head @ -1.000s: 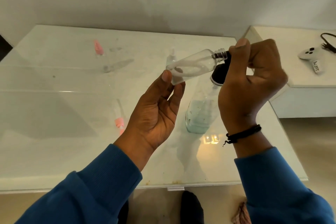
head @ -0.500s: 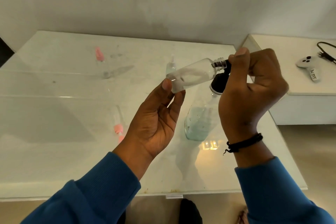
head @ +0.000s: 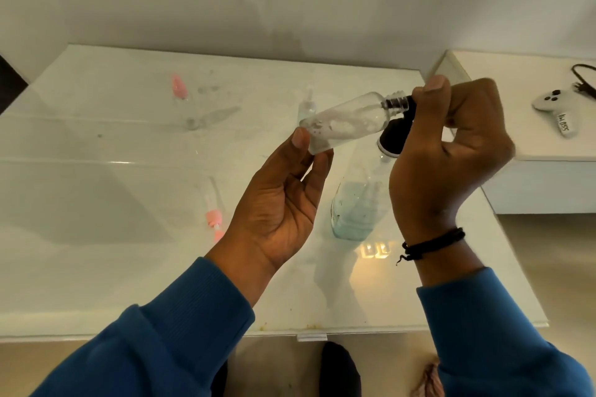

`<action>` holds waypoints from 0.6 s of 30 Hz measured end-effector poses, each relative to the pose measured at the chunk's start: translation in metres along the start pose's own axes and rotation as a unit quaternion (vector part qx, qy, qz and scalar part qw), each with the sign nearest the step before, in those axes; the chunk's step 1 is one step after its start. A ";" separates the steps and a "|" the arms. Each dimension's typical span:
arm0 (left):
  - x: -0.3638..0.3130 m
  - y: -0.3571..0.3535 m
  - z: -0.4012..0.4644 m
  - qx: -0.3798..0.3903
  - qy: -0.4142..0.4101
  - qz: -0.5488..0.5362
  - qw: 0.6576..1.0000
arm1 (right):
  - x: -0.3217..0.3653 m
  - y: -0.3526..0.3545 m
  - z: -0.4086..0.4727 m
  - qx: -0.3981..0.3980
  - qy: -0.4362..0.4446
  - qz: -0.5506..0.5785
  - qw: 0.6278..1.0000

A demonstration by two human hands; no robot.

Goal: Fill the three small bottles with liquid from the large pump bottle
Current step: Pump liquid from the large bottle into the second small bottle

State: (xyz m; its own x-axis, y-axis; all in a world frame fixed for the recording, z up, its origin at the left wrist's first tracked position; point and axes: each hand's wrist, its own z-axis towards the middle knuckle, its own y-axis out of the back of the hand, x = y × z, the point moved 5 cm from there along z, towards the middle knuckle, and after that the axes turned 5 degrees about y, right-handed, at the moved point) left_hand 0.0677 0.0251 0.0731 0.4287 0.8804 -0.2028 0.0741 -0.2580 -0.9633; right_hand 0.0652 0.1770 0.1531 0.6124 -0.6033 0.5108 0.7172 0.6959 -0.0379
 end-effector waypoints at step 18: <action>0.001 0.001 0.000 -0.003 0.001 0.007 1.000 | -0.001 -0.001 0.006 0.000 -0.020 -0.013 1.000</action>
State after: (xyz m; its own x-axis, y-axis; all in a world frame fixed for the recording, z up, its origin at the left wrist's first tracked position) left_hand 0.0679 0.0254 0.0723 0.4316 0.8758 -0.2161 0.0738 -0.2730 -0.9592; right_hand 0.0621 0.1796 0.1572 0.5791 -0.6053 0.5462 0.7334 0.6794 -0.0246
